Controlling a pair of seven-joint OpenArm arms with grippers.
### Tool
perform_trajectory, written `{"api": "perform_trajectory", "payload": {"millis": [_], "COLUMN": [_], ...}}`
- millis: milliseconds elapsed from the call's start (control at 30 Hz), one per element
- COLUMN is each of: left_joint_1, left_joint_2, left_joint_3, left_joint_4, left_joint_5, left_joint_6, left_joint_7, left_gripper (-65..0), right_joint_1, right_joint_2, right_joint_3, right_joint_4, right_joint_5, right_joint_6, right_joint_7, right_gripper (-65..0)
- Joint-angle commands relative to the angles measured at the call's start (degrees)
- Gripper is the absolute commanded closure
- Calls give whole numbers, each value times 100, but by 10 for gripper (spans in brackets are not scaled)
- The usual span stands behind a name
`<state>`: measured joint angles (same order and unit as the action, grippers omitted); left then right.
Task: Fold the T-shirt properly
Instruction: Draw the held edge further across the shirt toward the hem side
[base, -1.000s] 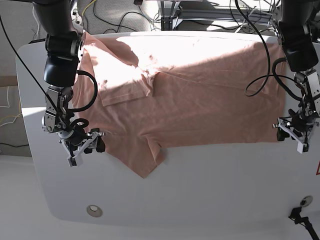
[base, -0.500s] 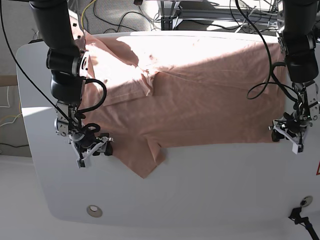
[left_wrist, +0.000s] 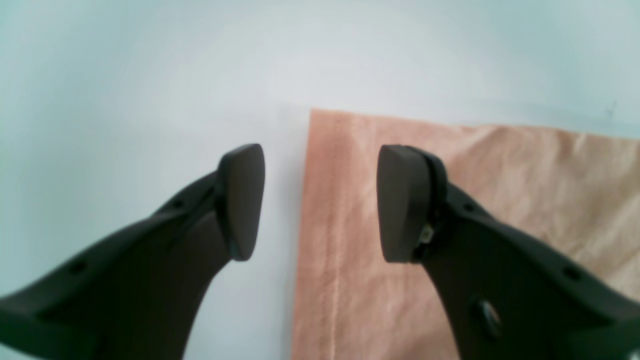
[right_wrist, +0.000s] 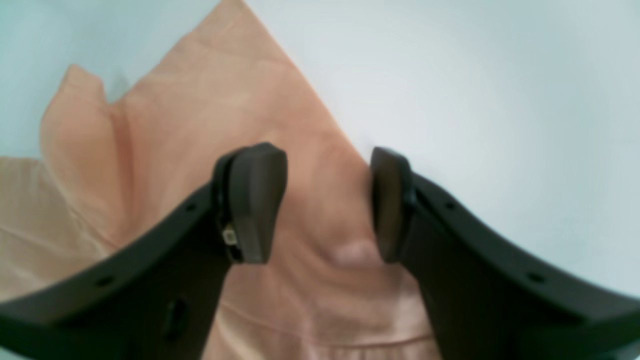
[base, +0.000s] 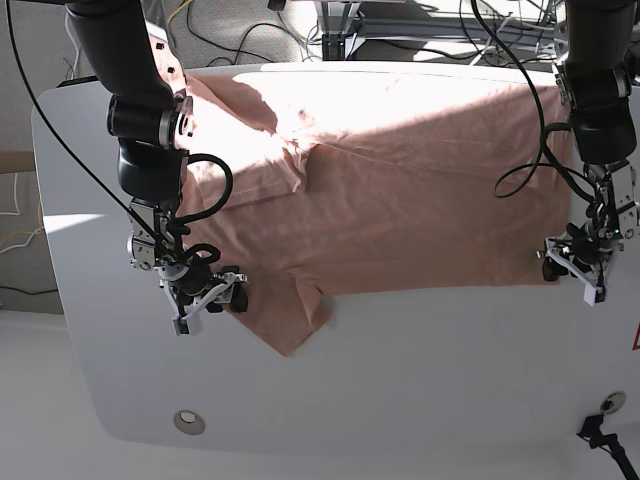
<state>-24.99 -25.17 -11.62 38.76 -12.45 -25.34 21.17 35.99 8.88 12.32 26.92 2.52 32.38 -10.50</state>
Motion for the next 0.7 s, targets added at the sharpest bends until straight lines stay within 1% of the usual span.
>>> {"api": "perform_trajectory", "payload": {"millis": [0,33,133,667], "left_joint_1": [-55,-46,-46,-186], "left_joint_2": [-116,-116,-125,-81], "left_joint_3": [-21,-21,-21,-12], "left_joint_4": [84,84,84,-13], "left_joint_5": [-61,-61,-61,-52], "left_joint_6": [7,7,7,-2], "left_joint_7": [-117,-117,-117,-99], "left_gripper": [-339,-339,-339,-340], "right_joint_1": [98,98,98,-43], "right_joint_2": [-23,-31,-31,-31], "right_joint_3": [-5,-5,-5,-14], "right_joint_4": [29,29,29,38], "right_joint_5": [-99,-99,-99,-99], "right_joint_6": [10,10,10,10], "right_joint_7": [-150,-150,-150,-141], "right_gripper": [-228,-180,0,0]}}
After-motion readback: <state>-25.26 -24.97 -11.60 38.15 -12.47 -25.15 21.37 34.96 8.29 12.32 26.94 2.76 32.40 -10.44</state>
